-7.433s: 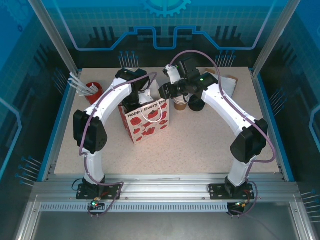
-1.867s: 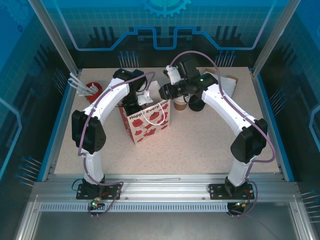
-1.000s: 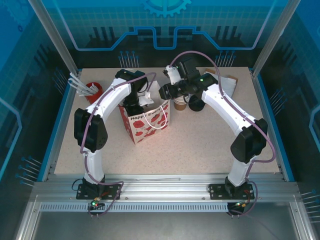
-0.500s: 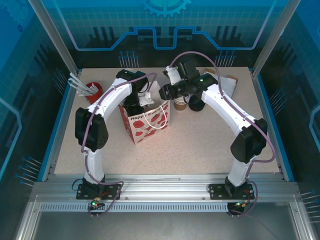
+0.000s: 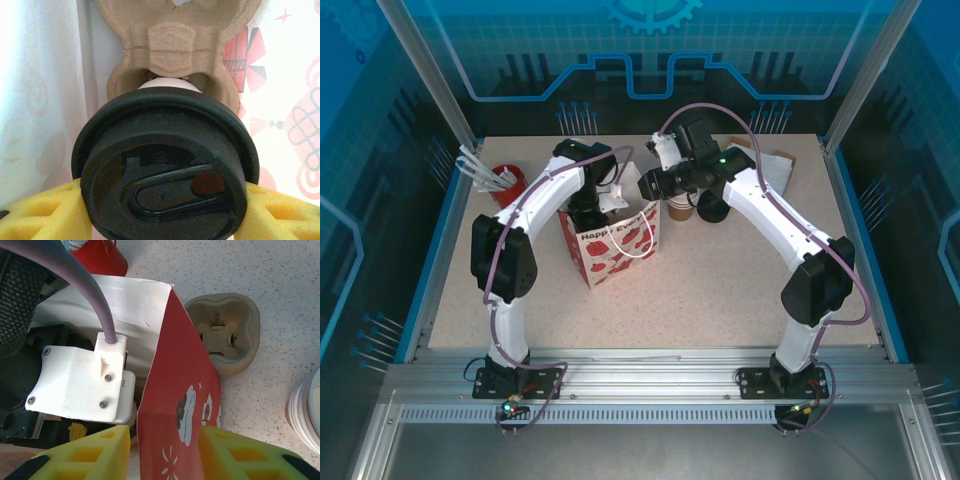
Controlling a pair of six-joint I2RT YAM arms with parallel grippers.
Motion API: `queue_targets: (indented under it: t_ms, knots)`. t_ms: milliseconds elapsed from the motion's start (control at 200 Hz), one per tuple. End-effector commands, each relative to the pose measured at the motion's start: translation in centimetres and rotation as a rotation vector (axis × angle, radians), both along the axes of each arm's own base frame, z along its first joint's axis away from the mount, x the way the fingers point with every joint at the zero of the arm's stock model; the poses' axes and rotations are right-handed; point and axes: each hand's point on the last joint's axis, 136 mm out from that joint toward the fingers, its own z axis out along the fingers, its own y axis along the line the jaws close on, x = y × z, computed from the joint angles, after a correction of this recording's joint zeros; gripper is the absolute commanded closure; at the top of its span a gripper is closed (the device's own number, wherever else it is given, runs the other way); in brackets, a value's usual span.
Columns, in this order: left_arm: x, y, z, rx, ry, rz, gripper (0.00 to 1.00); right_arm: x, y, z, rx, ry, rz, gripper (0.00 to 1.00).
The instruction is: Pack the takeout coffee
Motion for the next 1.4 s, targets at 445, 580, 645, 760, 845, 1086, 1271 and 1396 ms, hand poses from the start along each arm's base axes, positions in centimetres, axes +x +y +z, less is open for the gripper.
queue_targets:
  t_ms: [445,580,645,760,845,1086,1271,1396]
  knots:
    - [1.6,0.7,-2.6,0.063,-0.009,0.011,0.49,-0.3,0.2,-0.1,0.013,0.018,0.007,0.58]
    - [1.7,0.7,-2.9,0.064,-0.006,0.01,0.49,-0.3,0.3,-0.1,0.015,0.019,0.008,0.58]
    - [1.8,0.7,-2.9,0.064,-0.008,0.009,0.49,-0.3,0.2,-0.1,0.013,0.018,0.007,0.58]
    - [2.2,0.6,-2.9,0.062,-0.014,0.008,0.49,-0.3,0.2,-0.1,0.013,0.016,0.007,0.58]
    - [2.5,0.4,-3.1,0.062,-0.017,0.007,0.49,-0.3,0.2,-0.2,0.011,0.019,0.007,0.58]
    - [3.0,0.3,-3.6,0.064,-0.016,0.01,0.49,-0.3,0.2,-0.4,0.01,0.024,0.008,0.58]
    - [3.0,0.2,-3.9,0.064,-0.011,0.015,0.49,-0.3,0.4,-0.6,0.013,0.028,0.011,0.58]
    - [3.1,0.2,-4.1,0.064,-0.017,0.014,0.49,-0.3,0.3,-0.6,0.011,0.029,0.008,0.58]
